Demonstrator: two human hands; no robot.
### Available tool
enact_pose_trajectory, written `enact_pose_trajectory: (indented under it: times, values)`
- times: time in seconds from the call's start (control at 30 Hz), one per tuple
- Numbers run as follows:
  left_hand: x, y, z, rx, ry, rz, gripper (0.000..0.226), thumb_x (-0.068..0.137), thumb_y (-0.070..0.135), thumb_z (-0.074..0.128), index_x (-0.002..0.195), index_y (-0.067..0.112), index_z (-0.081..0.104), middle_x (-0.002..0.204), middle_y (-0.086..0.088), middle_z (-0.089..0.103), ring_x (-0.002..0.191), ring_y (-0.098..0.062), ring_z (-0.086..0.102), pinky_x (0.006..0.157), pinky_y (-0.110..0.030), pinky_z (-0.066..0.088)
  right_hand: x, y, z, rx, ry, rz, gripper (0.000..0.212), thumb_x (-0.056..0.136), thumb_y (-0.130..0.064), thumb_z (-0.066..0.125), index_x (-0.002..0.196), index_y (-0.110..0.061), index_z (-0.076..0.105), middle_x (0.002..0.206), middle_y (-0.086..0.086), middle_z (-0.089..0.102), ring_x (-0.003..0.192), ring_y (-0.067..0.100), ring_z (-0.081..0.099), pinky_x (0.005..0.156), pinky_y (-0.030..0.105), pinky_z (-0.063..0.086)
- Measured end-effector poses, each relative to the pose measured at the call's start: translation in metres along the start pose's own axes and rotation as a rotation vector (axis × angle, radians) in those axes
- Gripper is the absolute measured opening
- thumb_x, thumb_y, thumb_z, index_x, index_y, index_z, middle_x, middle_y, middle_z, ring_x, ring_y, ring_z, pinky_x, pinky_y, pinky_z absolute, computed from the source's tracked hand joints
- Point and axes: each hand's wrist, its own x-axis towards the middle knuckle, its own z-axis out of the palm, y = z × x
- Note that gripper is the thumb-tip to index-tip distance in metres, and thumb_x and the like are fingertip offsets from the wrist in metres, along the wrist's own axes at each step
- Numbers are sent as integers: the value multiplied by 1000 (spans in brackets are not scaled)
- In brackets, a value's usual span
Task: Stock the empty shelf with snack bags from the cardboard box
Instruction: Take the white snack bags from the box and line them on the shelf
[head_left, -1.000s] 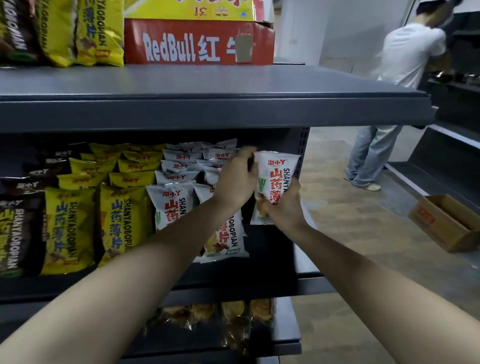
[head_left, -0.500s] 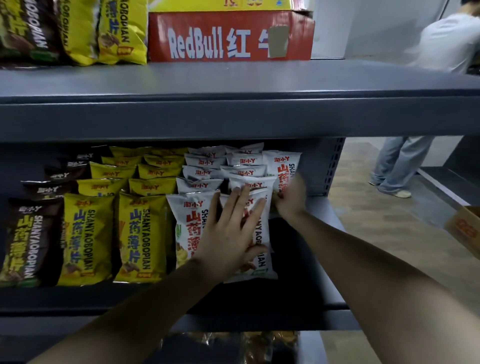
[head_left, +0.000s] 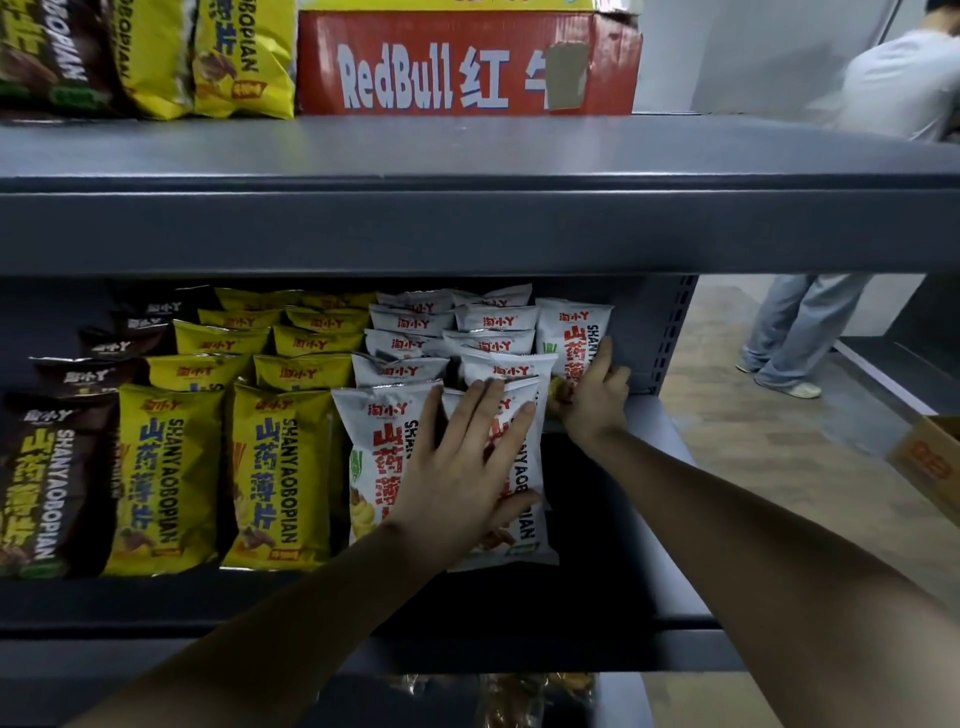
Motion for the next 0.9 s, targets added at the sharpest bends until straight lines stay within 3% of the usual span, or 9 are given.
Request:
enact_pose_trajectory:
  times: [0.1, 0.2, 0.27, 0.33, 0.4, 0.47, 0.67, 0.8, 0.9]
  values:
    - [-6, -5, 0, 7, -6, 52, 89, 80, 74, 34, 147, 15, 31, 148, -23, 34, 138, -37, 32, 105, -62, 31, -10, 11, -9, -411, 29, -262, 124, 72, -42, 77, 150, -20, -16, 157, 20, 0, 145, 36, 7, 116, 51, 14]
    - [-12, -10, 1, 25, -21, 142, 97, 76, 81, 28, 150, 19, 23, 153, -25, 23, 142, -39, 21, 107, -64, 26, -7, 23, -13, -717, 61, -488, 126, 71, -41, 78, 147, -28, -22, 159, 17, -5, 147, 35, 4, 114, 59, 11]
    - [-13, -12, 1, 17, -41, 156, 100, 74, 85, 25, 150, 21, 24, 153, -26, 22, 142, -40, 22, 107, -64, 25, -1, 20, -12, -806, 28, -491, 116, 75, -38, 74, 149, -26, -15, 159, 16, -10, 147, 37, -1, 113, 61, 8]
    - [-11, -12, 2, 13, -61, 151, 101, 72, 87, 26, 149, 22, 24, 152, -25, 24, 141, -41, 25, 107, -64, 26, 3, 10, -11, -891, -32, -493, 96, 80, -33, 70, 150, -22, 5, 158, 15, -19, 146, 39, -10, 114, 63, 5]
    - [-8, -11, 3, 12, -67, 150, 102, 70, 87, 30, 149, 23, 24, 152, -25, 25, 140, -40, 27, 106, -63, 27, 7, 1, -12, -932, -81, -489, 85, 81, -22, 69, 149, -19, 18, 156, 13, -25, 145, 38, -16, 116, 60, 6]
    - [-8, -11, 4, 13, -66, 148, 103, 69, 87, 34, 150, 24, 22, 152, -24, 25, 140, -40, 27, 107, -63, 27, 10, -4, -12, -953, -118, -466, 85, 81, -16, 68, 150, -16, 18, 156, 12, -27, 145, 37, -18, 118, 56, 6]
    - [-8, -10, -1, 12, -94, 131, 101, 70, 86, 34, 149, 25, 23, 152, -24, 27, 139, -41, 29, 105, -64, 29, 9, -2, -11, -1002, -128, -488, 88, 83, -24, 68, 151, -22, 13, 155, 11, -28, 145, 37, -17, 115, 61, 9]
    - [-11, -9, -9, 11, -70, 157, 79, 78, 59, 27, 150, 27, 21, 154, -25, 19, 141, -42, 23, 101, -66, 30, -1, 5, -27, -967, -139, -554, 80, 90, -31, 59, 152, -24, 9, 158, 7, -23, 146, 34, -15, 115, 61, 8]
    - [-16, -7, -8, 89, -66, 219, 103, 67, 75, 51, 151, 28, 15, 155, -24, 15, 141, -43, 21, 102, -70, 26, -12, 8, -39, -966, -136, -604, 79, 89, -40, 60, 152, -25, 15, 161, 8, -7, 148, 31, -2, 113, 61, 14]
